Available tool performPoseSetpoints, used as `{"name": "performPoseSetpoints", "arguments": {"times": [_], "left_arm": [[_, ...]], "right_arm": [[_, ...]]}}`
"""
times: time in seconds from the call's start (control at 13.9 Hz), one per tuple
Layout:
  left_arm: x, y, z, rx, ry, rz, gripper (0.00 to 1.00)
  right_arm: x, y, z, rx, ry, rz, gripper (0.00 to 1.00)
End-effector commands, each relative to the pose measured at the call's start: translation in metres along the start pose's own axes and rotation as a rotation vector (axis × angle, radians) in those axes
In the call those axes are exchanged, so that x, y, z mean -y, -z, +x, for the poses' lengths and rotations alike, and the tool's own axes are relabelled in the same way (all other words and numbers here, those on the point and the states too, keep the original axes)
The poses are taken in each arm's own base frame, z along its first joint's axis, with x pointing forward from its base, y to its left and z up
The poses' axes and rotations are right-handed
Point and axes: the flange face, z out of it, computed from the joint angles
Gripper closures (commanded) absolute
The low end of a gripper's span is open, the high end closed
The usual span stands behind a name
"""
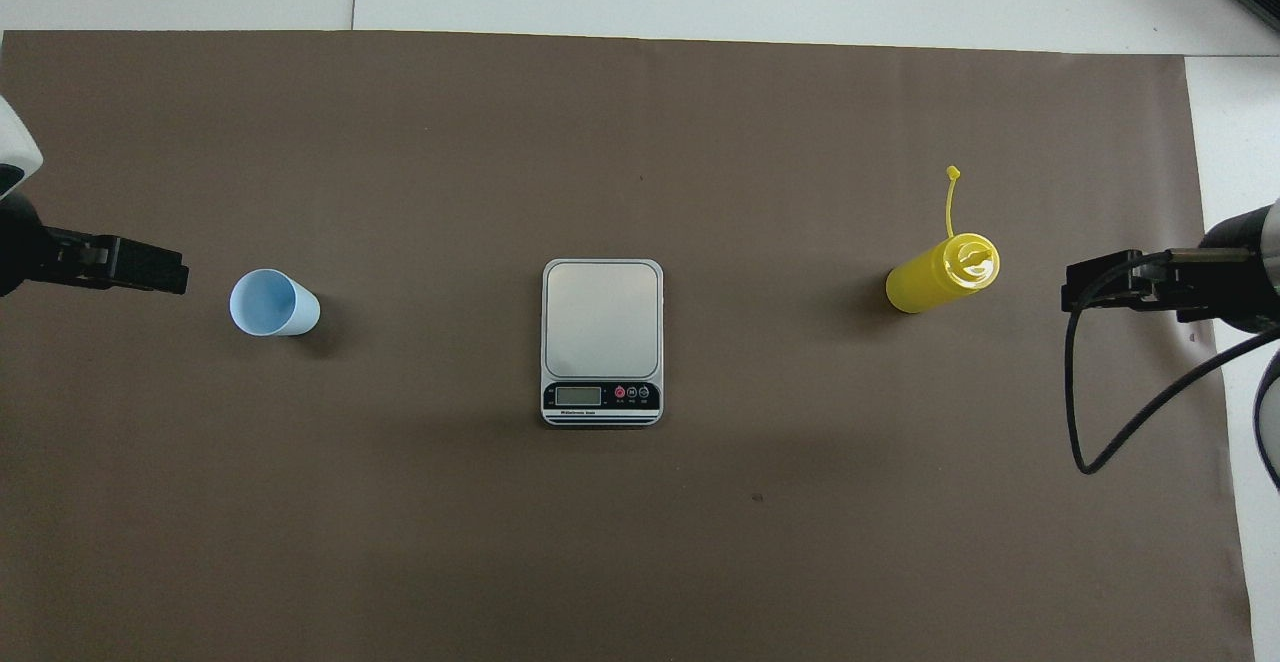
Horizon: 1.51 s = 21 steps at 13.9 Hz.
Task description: Pour seasoning into cup on scale with both arms
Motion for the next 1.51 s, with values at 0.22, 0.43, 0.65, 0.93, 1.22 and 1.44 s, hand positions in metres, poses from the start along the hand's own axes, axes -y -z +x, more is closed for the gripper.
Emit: {"name": "performPoseSetpoints", "arguments": {"times": [0.22, 0.43, 0.65, 0.93, 1.22, 1.44], "left_arm": [[0.003, 0.004, -0.006, 0.009, 0.006, 0.008, 0.00], [0.003, 0.003, -0.005, 0.007, 0.004, 0.008, 0.00], [0.003, 0.004, -0.006, 0.004, 0.004, 0.008, 0.00], [0.013, -0.005, -0.008, -0.019, 0.029, 0.011, 0.00], [0.034, -0.033, -0.005, -0.047, 0.073, 0.012, 0.00], [0.052, -0.070, 0.002, -0.057, 0.115, 0.006, 0.00]], "right_arm": [[-0.002, 0.001, -0.007, 0.005, -0.017, 0.019, 0.00], [-0.002, 0.001, -0.007, 0.005, -0.017, 0.019, 0.00], [-0.003, 0.001, -0.007, 0.005, -0.019, 0.019, 0.00], [-0.002, 0.001, -0.007, 0.005, -0.017, 0.019, 0.00], [-0.003, 0.001, -0.007, 0.005, -0.019, 0.019, 0.00], [-0.002, 0.001, -0.007, 0.005, -0.017, 0.019, 0.00]]}}
